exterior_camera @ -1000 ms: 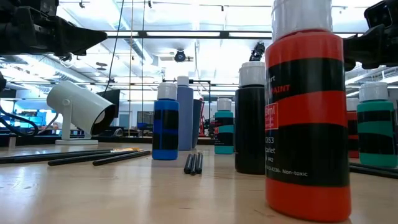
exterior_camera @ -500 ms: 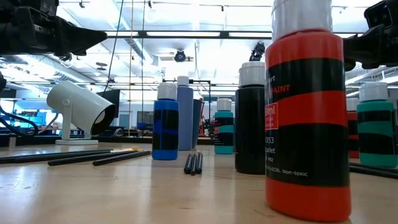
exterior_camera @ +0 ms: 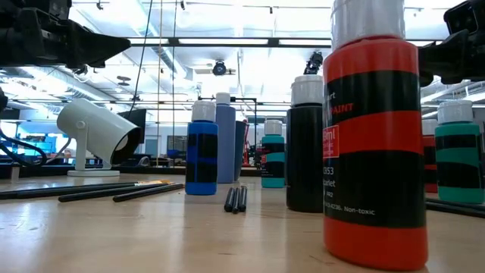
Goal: Pick & Place Paint Supplies
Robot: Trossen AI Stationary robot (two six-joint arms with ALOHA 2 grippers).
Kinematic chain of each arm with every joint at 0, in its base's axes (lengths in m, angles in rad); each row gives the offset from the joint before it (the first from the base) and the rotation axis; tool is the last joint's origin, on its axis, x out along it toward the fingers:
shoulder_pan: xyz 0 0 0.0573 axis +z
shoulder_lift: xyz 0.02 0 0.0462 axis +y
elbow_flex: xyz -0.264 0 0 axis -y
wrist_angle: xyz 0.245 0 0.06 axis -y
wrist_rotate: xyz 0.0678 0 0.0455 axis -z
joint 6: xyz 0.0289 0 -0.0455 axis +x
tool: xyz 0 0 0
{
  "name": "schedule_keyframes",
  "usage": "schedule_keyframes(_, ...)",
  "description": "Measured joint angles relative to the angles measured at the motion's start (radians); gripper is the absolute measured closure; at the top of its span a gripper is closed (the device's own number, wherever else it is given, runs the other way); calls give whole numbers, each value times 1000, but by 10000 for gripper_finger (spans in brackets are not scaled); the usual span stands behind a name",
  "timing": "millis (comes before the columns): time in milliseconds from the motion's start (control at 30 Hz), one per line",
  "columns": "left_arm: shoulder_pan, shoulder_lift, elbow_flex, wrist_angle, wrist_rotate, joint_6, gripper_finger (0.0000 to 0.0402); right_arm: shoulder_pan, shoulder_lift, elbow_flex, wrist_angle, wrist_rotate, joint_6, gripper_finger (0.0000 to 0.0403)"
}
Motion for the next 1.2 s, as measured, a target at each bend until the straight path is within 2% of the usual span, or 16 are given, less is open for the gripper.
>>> schedule_keyframes(233, 0, 0, 0, 0, 0, 0, 384, 0, 0, 0, 8, -7, 15, 331)
schedule_keyframes(400, 0, 0, 0, 0, 0, 0, 384, 0, 0, 0, 71, -117, 112, 331)
schedule_keyframes(533, 0, 0, 0, 0, 0, 0, 384, 0, 0, 0, 116, -173, 111, 331)
schedule_keyframes(733, 0, 0, 0, 0, 0, 0, 384, 0, 0, 0, 243, -138, 72, 331)
schedule_keyframes(1000, 0, 0, 0, 1, 0, -5, 384, 0, 0, 0, 430, 137, -123, 331)
schedule_keyframes(1200, 0, 0, 0, 84, 0, -20, 384, 0, 0, 0, 446, 150, -135, 331)
